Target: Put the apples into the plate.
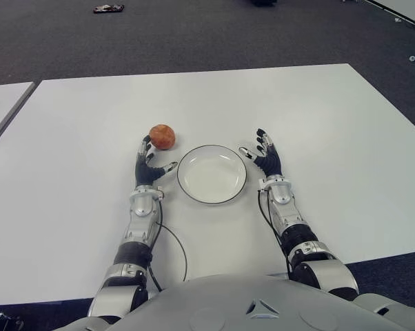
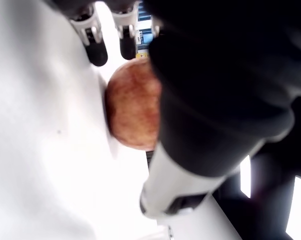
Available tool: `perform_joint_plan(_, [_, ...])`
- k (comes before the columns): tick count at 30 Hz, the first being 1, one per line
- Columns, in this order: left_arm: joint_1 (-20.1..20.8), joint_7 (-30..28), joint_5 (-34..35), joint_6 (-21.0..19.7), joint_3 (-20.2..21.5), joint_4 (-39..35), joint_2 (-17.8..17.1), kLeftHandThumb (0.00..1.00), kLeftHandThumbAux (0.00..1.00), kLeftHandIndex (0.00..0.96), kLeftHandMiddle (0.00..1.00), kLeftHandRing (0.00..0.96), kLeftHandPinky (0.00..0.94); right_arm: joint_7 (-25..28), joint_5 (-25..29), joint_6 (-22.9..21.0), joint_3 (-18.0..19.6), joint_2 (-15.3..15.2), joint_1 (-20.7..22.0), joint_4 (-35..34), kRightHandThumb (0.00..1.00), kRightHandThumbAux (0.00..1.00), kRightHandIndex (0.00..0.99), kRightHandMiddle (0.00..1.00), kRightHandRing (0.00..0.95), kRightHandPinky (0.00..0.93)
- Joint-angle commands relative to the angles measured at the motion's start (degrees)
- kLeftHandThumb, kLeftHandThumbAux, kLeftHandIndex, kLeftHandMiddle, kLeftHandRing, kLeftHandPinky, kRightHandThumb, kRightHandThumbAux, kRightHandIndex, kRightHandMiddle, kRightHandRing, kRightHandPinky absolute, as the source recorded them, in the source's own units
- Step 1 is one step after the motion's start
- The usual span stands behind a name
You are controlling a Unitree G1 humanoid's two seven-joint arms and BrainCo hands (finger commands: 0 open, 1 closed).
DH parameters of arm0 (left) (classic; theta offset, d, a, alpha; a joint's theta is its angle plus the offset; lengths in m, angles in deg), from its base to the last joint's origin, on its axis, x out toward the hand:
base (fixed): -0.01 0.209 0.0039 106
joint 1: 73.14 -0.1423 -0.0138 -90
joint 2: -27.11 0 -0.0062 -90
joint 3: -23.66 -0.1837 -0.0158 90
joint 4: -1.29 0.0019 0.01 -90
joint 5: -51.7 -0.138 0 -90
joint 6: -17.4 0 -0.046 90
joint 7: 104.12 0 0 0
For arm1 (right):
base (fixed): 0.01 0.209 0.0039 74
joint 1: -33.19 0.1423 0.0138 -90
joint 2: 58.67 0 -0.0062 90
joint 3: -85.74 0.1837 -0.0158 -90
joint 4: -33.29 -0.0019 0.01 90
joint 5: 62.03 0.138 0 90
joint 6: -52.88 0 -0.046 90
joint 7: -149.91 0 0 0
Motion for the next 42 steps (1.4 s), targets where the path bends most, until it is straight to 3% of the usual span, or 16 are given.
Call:
perform_joint_plan(1, [-2.17, 0.61, -1.05, -1.16, 0.14, -3.02, -0.56, 0.000, 0.530, 0.000, 0.000, 0.000, 0.003, 0.52, 0.29, -3.20, -0.32, 0.49, -1.99, 1.66, 0.098, 0.692, 0.000, 0.000, 0.004, 0.041])
perform_joint_plan(8, [-7.12, 2.54, -4.54, -2.17, -0.09, -14.27, -0.82, 0.000, 0.544, 0.000, 0.000, 0.000, 0.008, 0.32, 0.15, -3.09, -0.39, 0.66, -2.02, 1.82, 0.099, 0.690, 0.000, 0.000, 0.005, 0.037])
perform_joint_plan(18, [-7.62, 7.47, -9.86, 0.17, 0.62, -17.71, -2.16, 0.025, 0.543, 0.000, 0.000, 0.000, 0.006, 0.69, 0.15, -2.86, -0.52, 0.61, -1.92, 1.99, 0.097, 0.692, 0.000, 0.000, 0.002, 0.038])
perform_joint_plan(32, [-3.37, 19.66, -24.36, -0.16, 1.59, -25.37, -6.37, 0.005, 0.499, 0.000, 0.000, 0.000, 0.000, 0.87, 0.43, -2.87, -0.32, 0.77, -1.41, 2.82, 0.103, 0.700, 0.000, 0.000, 0.005, 0.038])
perform_joint_plan(42, [-0.12, 23.89, -28.46, -1.11, 1.57, -24.52, -8.48, 0.005, 0.518, 0.000, 0.000, 0.000, 0.000, 1.13, 0.53, -2.63, -0.29, 0.75, -0.96, 3.44, 0.109, 0.699, 0.000, 0.000, 0.007, 0.040])
